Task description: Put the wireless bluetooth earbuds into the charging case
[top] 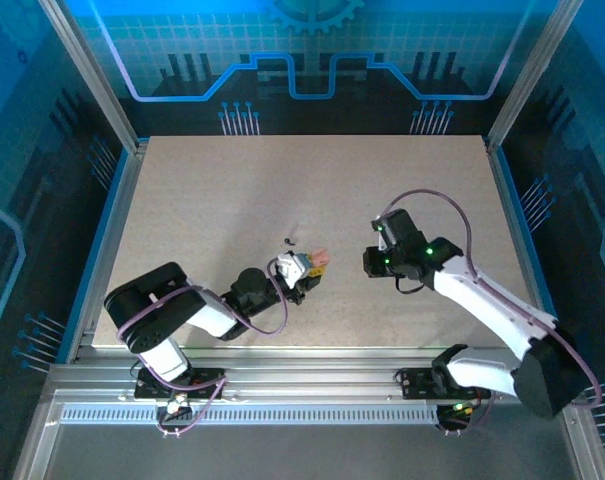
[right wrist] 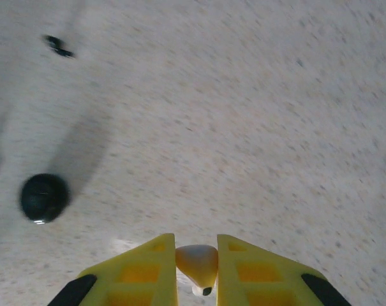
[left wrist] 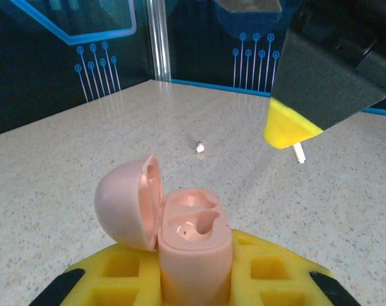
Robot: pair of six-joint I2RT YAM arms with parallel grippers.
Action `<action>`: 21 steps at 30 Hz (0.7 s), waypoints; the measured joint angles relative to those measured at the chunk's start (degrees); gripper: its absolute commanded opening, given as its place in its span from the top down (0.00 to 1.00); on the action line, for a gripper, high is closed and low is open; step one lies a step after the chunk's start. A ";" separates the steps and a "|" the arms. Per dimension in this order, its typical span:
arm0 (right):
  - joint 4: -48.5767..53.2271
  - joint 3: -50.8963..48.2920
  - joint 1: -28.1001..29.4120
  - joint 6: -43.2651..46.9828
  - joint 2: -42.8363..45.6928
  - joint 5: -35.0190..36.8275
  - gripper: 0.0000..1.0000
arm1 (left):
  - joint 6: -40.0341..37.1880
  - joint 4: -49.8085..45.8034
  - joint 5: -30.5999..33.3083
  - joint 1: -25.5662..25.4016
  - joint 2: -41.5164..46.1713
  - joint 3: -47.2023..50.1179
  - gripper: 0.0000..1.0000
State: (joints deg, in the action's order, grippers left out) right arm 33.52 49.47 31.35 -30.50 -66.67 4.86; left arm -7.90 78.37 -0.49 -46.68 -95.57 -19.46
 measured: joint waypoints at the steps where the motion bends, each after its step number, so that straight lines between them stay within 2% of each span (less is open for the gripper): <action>1: -1.75 -0.85 0.48 0.59 1.49 -0.70 0.82 | 0.00 0.00 -0.09 0.00 -0.02 -0.37 0.81; 11: -18.47 -9.35 1.75 6.34 12.13 -9.16 0.82 | -1.22 0.00 -2.47 0.00 -0.94 -2.38 0.81; 21: -31.67 -14.14 3.06 9.53 13.84 -16.11 0.82 | -4.76 0.00 -7.15 0.00 -0.94 -2.58 0.81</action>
State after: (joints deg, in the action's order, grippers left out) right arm 1.85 35.33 34.41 -20.97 -52.84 -11.25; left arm -12.67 78.37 -7.64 -46.68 -96.51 -22.04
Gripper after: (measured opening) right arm 0.179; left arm 0.204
